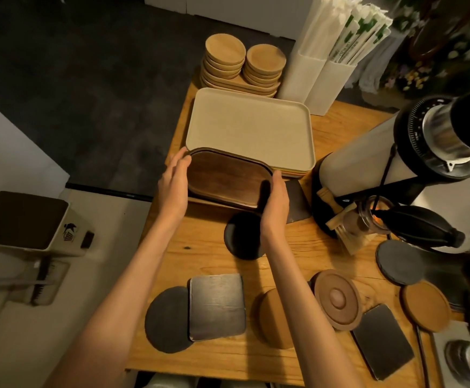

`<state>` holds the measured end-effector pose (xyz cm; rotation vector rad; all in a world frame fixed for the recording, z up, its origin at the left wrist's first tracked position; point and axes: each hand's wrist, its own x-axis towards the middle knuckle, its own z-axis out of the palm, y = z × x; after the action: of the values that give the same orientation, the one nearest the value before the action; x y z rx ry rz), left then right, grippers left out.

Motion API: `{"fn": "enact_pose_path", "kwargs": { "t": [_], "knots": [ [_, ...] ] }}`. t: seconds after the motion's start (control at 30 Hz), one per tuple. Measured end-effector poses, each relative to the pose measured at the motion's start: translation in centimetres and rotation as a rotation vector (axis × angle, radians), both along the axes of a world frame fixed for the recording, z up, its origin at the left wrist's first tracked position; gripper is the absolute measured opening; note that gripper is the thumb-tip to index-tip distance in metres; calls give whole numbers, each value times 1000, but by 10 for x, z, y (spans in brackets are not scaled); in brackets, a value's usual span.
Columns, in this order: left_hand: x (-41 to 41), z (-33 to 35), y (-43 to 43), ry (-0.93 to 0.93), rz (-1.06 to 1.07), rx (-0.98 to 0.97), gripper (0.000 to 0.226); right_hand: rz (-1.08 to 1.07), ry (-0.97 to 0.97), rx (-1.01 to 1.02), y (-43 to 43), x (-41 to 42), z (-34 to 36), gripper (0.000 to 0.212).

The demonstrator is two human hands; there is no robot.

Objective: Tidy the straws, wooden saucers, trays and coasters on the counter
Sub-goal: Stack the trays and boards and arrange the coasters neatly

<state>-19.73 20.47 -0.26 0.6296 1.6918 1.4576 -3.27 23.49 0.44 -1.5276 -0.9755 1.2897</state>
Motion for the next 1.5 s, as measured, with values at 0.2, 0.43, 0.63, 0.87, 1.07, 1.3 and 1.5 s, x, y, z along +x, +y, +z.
{"fn": "enact_pose_path", "kwargs": {
  "t": [0.2, 0.43, 0.63, 0.87, 1.07, 1.3, 1.5],
  "knots": [
    [-1, -7, 9, -17, 21, -11, 39, 9, -62, -2, 10, -3, -7, 49],
    [-3, -13, 14, -13, 31, -13, 34, 25, -97, -43, 17, -6, -16, 52],
    [1, -18, 15, 67, 70, -2, 36, 37, -116, -52, 21, -7, -22, 53],
    [5, -23, 15, 189, 149, 42, 47, 146, -157, -58, 30, -5, -19, 61],
    [-2, -20, 2, 87, 214, 77, 51, 293, -309, 13, 1, 25, -9, 61],
    [-8, -17, -68, 103, 234, 40, 47, 385, -428, 61, -109, 109, -15, 56],
    [13, -26, -148, 129, 156, -13, 35, 621, -640, 112, -159, 125, -22, 63]
  ]
}}
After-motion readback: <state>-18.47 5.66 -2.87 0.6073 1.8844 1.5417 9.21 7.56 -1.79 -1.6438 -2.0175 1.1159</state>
